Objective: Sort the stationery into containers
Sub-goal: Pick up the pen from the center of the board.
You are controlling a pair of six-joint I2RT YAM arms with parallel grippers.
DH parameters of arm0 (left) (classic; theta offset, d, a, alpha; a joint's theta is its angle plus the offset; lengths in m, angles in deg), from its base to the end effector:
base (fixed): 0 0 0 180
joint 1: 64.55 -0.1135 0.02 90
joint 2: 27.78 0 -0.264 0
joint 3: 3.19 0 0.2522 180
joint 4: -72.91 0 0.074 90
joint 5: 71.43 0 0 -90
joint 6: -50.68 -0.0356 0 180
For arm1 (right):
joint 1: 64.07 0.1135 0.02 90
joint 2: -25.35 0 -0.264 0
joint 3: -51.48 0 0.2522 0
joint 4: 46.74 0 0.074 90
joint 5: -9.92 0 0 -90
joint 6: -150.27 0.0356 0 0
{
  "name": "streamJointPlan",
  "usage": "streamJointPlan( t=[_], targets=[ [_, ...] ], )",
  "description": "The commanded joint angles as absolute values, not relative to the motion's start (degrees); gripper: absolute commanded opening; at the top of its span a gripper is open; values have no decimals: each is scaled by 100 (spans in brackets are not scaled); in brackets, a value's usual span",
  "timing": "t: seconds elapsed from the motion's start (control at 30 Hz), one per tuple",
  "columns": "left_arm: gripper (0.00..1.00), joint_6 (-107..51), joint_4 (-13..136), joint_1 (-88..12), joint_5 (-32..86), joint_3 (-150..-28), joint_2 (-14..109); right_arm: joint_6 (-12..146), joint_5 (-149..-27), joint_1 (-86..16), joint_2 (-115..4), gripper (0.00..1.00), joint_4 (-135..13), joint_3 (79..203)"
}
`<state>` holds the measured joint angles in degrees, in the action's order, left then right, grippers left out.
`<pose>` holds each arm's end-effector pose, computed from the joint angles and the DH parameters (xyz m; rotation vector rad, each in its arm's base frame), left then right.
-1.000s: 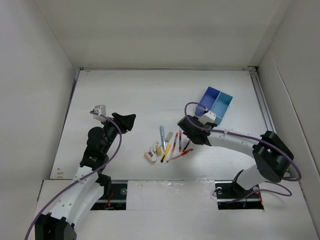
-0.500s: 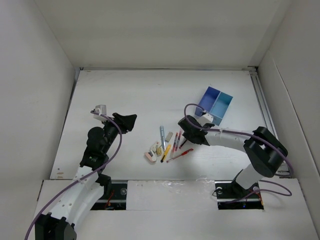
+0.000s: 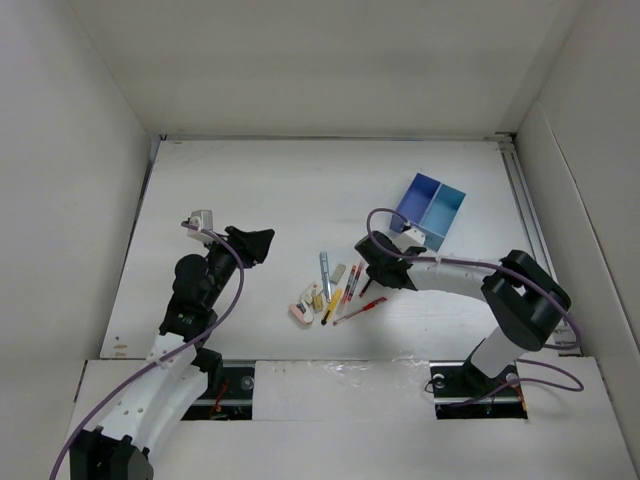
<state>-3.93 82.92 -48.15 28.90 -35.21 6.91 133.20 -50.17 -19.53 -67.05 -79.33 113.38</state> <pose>0.1546 -0.0521 0.2659 -0.0951 1.5010 -0.8646 0.2233 0.1948 0.1558 0.7545 2.3426 0.1618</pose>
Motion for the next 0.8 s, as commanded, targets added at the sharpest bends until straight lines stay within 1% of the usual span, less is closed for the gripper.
streamJointPlan(
  t=[0.0,0.03,0.13,0.3,0.43,0.53,0.57,0.6,0.67,0.7,0.77],
  targets=[
    [54,-426,8490,-4803,2974,-3664,562,13304,-5029,-2004,-6773,17,-8141,11323],
    [54,-426,8490,-4803,2974,-3664,561,13304,-4977,-2004,-6773,11,-8194,11323],
    [54,-426,8490,-4803,2974,-3664,561,13304,-4853,-1951,-6537,6,-8248,11376],
    [54,-373,8543,-4803,2974,-3664,561,13033,-4484,-1951,-5816,5,-8449,11639],
    [54,-373,8543,-4803,3026,-3664,561,12690,-3862,-2214,-5131,4,-8888,12122],
    [54,-373,8543,-4698,3026,-3664,561,12076,-3860,-2845,-4568,4,-8671,12246],
    [54,-373,8543,-4697,3026,-3664,561,11926,-3912,-3326,-4489,4,-8452,12246],
    [54,-373,8543,-4697,3026,-3664,561,11716,-3913,-3600,-4427,4,-8372,12316],
    [54,-373,8543,-4697,3026,-3664,561,11486,-4244,-4145,-4426,4,-8222,12386],
    [54,-373,8543,-4697,2965,-3664,561,11372,-4377,-4574,-4531,4,-7934,12387],
    [54,-373,8543,-4697,2965,-3664,561,11073,-4632,-4885,-4733,4,-7695,12387]
  ],
)
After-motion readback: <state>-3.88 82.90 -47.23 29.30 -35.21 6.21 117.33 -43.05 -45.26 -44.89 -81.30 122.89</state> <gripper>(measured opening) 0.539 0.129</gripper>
